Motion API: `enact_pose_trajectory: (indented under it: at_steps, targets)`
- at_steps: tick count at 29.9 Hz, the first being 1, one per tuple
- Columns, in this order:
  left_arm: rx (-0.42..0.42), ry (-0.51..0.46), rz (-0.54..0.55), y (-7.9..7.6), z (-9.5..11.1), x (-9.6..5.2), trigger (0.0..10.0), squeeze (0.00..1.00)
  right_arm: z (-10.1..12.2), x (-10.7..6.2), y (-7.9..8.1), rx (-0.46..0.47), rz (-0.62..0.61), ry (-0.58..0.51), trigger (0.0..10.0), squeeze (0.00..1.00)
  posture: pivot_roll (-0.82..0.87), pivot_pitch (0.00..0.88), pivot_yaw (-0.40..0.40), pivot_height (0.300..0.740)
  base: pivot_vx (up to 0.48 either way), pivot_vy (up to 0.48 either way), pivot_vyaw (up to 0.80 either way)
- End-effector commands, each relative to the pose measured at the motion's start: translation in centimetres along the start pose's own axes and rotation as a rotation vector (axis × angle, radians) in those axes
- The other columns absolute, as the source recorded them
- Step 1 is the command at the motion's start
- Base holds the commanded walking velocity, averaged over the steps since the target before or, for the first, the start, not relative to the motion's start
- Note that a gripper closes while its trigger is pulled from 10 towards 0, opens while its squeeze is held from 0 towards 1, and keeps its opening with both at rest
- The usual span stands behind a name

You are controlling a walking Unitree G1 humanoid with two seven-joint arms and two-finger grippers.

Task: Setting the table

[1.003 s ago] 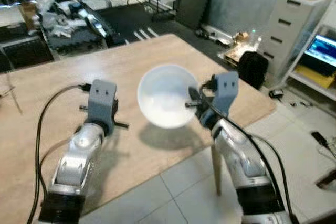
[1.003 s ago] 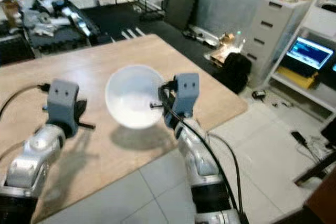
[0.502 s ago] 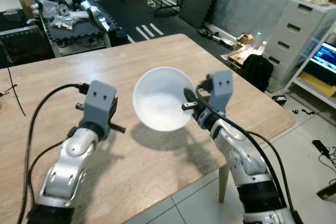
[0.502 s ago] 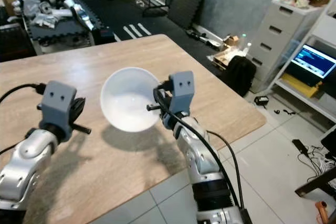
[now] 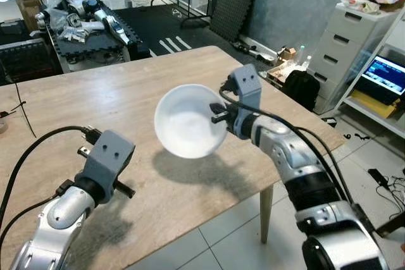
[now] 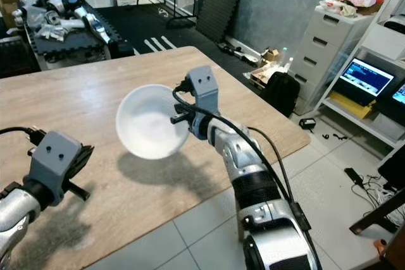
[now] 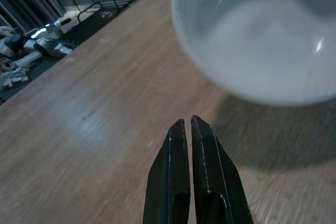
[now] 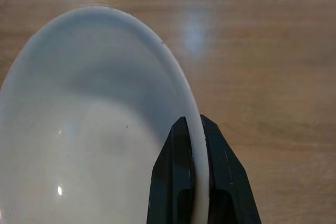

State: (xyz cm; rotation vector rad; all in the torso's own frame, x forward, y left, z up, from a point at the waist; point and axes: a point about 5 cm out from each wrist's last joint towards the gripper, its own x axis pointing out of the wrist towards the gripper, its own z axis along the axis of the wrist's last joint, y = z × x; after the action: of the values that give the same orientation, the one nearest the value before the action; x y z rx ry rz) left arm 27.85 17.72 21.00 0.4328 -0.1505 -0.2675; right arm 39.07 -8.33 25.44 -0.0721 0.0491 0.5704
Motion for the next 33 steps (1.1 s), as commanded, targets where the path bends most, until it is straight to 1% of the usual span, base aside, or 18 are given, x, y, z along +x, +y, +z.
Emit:
enact_pose_trajectory:
  at_steps: [1,2,3,7,8,9,11,12,14,15,18,19,22,23,26,31,32,33]
  targets:
    - [-0.021,0.004,0.012,-0.1,0.1,0.3,10.0,0.0,-0.4,-0.3,0.0,0.026,-0.007,0.0,10.0,0.0,0.04,0.137,0.001,0.74,0.0,0.0,0.0]
    - [-0.021,0.004,0.012,-0.1,0.1,0.3,10.0,0.0,-0.4,-0.3,0.0,0.026,-0.007,0.0,10.0,0.0,0.04,0.137,0.001,0.74,0.0,0.0,0.0]
    - [-0.083,0.009,0.022,-0.1,0.3,0.7,10.0,0.0,-1.1,-0.5,-0.1,0.044,-0.01,0.022,10.0,0.0,0.04,0.138,0.005,0.74,0.0,0.0,0.0]
    - [-0.107,0.007,-0.001,-0.4,0.5,0.8,10.0,0.0,-1.6,-0.5,-0.7,0.079,-0.037,0.044,10.0,0.0,0.04,0.139,0.009,0.74,0.0,0.0,0.0]
    - [-0.078,-0.002,-0.108,-1.3,0.5,0.1,10.0,0.0,-1.8,-0.5,-2.5,0.184,-0.124,0.055,10.0,0.0,0.05,0.139,0.007,0.74,0.0,0.0,0.0]
    - [-0.078,-0.002,-0.108,-1.3,0.5,0.1,10.0,0.0,-1.8,-0.5,-2.5,0.184,-0.124,0.055,10.0,0.0,0.05,0.139,0.007,0.74,0.0,0.0,0.0]
    - [-0.07,0.009,-0.17,-1.7,0.3,-0.7,10.0,0.0,-1.7,-0.6,-4.0,0.262,-0.188,0.054,10.0,0.0,0.05,0.14,0.007,0.74,0.0,0.0,0.0]
    - [-0.07,0.009,-0.17,-1.7,0.3,-0.7,10.0,0.0,-1.7,-0.6,-4.0,0.262,-0.188,0.054,10.0,0.0,0.05,0.14,0.007,0.74,0.0,0.0,0.0]
    - [-0.028,0.021,-0.19,-1.4,0.1,-1.2,10.0,0.0,-1.9,-0.9,-5.3,0.334,-0.219,0.065,10.0,0.0,0.07,0.144,0.011,0.74,0.0,0.0,0.0]
    - [-0.028,0.021,-0.19,-1.4,0.1,-1.2,10.0,0.0,-1.9,-0.9,-5.3,0.334,-0.219,0.065,10.0,0.0,0.07,0.144,0.011,0.74,0.0,0.0,0.0]
    - [0.006,0.026,-0.199,-0.9,0.1,-1.2,10.0,0.0,-2.2,-1.1,-5.8,0.387,-0.219,0.08,10.0,0.0,0.09,0.152,0.024,0.74,0.0,0.0,0.0]
    - [0.009,0.019,-0.205,-0.7,0.4,-0.9,10.0,0.0,-2.4,-1.2,-5.9,0.398,-0.216,0.089,10.0,0.0,0.09,0.153,0.034,0.74,0.0,0.0,0.0]
    - [0.014,0.008,-0.223,-0.6,0.9,-0.5,10.0,0.0,-2.5,-1.2,-5.8,0.394,-0.207,0.096,10.0,0.0,0.1,0.159,0.056,0.74,0.0,0.0,0.0]
    - [0.015,-0.003,-0.249,-0.6,1.3,-0.1,10.0,0.0,-2.6,-1.2,-5.6,0.372,-0.187,0.107,10.0,0.0,0.1,0.163,0.08,0.74,0.0,0.0,0.0]
    - [-0.003,-0.04,-0.339,-0.5,2.8,0.8,10.0,0.0,-3.2,-1.0,-4.7,0.252,-0.14,0.143,10.0,0.0,0.12,0.163,0.115,0.74,0.0,0.0,0.0]
    - [-0.002,-0.046,-0.346,-0.3,3.1,0.9,10.0,0.0,-4.0,-1.1,-4.7,0.195,-0.161,0.167,10.0,0.0,0.12,0.16,0.122,0.74,0.0,0.0,0.0]
    - [-0.002,-0.045,-0.349,-0.5,3.0,0.8,10.0,0.0,-4.1,-1.2,-4.8,0.152,-0.175,0.171,10.0,0.0,0.13,0.156,0.125,0.74,0.0,0.0,0.0]
    - [-0.002,-0.045,-0.349,-0.5,3.0,0.8,10.0,0.0,-4.1,-1.2,-4.8,0.152,-0.175,0.171,10.0,0.0,0.13,0.156,0.125,0.74,0.0,0.0,0.0]
